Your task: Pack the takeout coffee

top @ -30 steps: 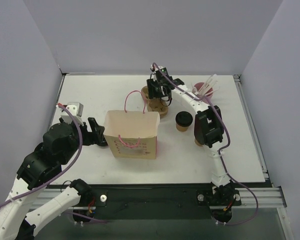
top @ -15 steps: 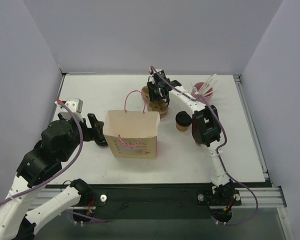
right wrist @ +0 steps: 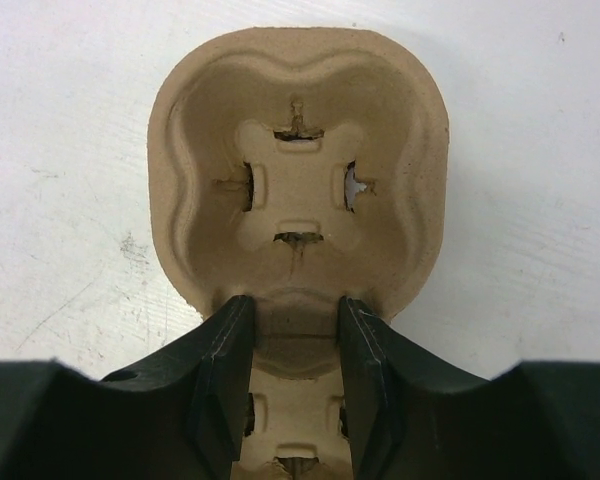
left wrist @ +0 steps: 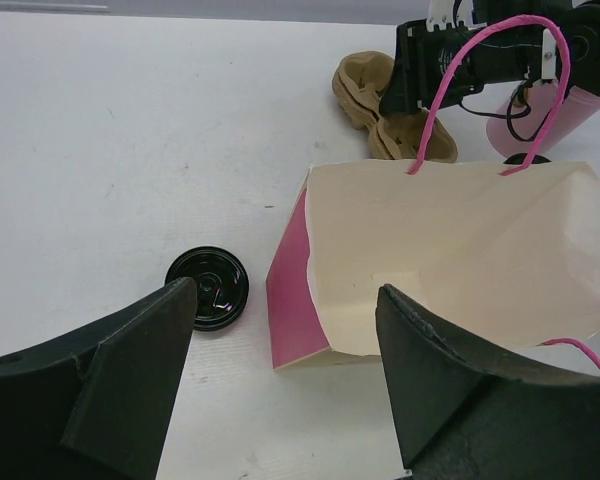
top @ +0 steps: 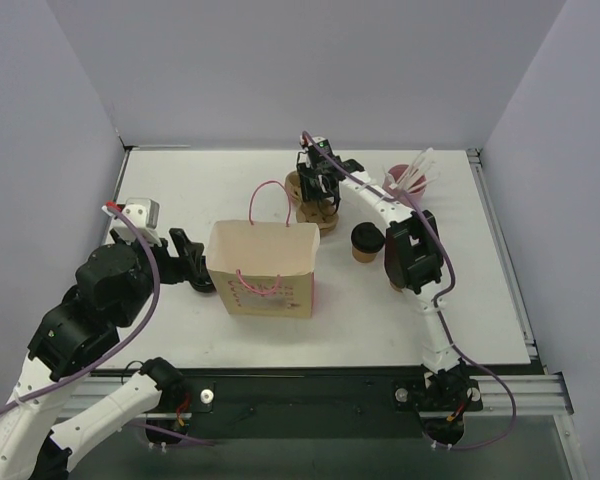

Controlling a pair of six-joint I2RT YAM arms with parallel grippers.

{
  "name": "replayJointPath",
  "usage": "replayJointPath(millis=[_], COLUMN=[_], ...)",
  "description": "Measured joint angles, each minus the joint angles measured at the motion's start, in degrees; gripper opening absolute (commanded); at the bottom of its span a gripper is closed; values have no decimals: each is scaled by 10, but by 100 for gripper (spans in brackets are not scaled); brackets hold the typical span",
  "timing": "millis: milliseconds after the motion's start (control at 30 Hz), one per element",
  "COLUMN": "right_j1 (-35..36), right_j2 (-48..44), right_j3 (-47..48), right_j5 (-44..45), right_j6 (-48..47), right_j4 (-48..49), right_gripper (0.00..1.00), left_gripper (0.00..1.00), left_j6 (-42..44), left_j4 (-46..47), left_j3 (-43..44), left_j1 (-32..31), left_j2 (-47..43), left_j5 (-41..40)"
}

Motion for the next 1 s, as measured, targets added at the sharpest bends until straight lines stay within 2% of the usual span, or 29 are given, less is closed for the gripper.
replayJointPath(millis=[500, 700, 800, 1000], right_j1=[-4, -8, -10, -11], right_j2=[-57, -85, -134, -291], right_j3=[-6, 8, 8, 18], right_j5=[14, 5, -8, -37], right_j6=[-9, -22, -31, -42], right_j4=[-12, -47, -61, -70], right_gripper=[26, 26, 26, 26], left_gripper=[82, 79, 79, 78], left_j6=[6, 3, -12, -45], left_j4=[12, 12, 8, 3], left_j3=[-3, -4, -3, -3], left_j1=[0, 0, 0, 0], left_j2=[-3, 9, 11, 11], left_j5=[-4, -5, -7, -6])
